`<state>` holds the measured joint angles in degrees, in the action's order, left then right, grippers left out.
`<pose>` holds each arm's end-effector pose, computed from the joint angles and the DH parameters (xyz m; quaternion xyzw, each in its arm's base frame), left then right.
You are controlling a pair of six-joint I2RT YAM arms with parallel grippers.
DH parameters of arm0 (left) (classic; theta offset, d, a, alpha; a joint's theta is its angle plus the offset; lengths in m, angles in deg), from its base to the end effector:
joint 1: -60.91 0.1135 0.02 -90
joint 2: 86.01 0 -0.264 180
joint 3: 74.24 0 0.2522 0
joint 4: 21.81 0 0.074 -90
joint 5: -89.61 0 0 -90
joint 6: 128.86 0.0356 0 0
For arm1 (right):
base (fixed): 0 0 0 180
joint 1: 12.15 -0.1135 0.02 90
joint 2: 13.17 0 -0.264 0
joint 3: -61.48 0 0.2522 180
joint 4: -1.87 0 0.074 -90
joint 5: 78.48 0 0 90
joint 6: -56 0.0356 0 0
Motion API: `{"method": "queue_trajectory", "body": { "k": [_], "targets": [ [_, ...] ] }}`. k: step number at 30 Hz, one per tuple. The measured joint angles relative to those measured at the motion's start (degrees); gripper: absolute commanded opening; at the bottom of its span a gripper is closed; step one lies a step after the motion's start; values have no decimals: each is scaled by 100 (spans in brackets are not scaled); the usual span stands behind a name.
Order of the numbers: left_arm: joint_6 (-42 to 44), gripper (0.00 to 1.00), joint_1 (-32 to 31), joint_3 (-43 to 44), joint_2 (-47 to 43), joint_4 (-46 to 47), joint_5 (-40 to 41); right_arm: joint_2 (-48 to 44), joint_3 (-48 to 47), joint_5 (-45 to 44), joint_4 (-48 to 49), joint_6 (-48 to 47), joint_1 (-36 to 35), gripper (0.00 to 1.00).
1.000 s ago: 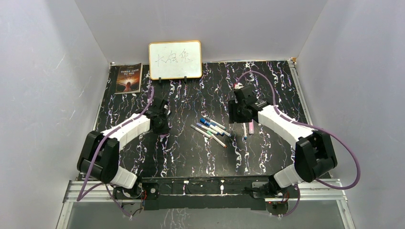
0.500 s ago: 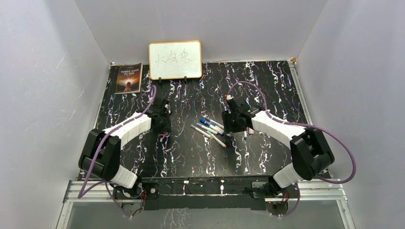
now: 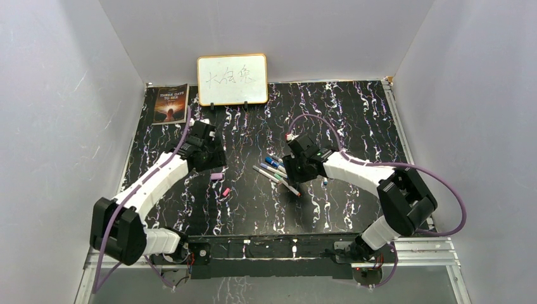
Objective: Open the pen caps
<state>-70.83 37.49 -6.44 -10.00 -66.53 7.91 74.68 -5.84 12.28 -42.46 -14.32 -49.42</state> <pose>0.2513 -0.1033 0.2465 -0.0934 0.9413 -0.0866 0.3126 0.2328 0.1777 0.1897 -0.1507 0.9643 0.1094 0.1882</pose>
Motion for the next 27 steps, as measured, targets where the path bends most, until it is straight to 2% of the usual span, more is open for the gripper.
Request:
{"method": "queue_trajectory", "body": {
  "k": [8,17,24,27],
  "targets": [
    [-155,59,0,85,-514,-310,-177,162,17,-85,214,72,-463,40],
    [-365,60,0,11,-979,-402,-529,514,76,-452,330,166,-662,36],
    [-518,62,0,-168,-1075,-369,-863,555,76,-855,354,181,-855,10],
    [-581,63,-2,-245,-1137,-310,-988,562,76,-960,372,197,-944,6]
  ]
}}
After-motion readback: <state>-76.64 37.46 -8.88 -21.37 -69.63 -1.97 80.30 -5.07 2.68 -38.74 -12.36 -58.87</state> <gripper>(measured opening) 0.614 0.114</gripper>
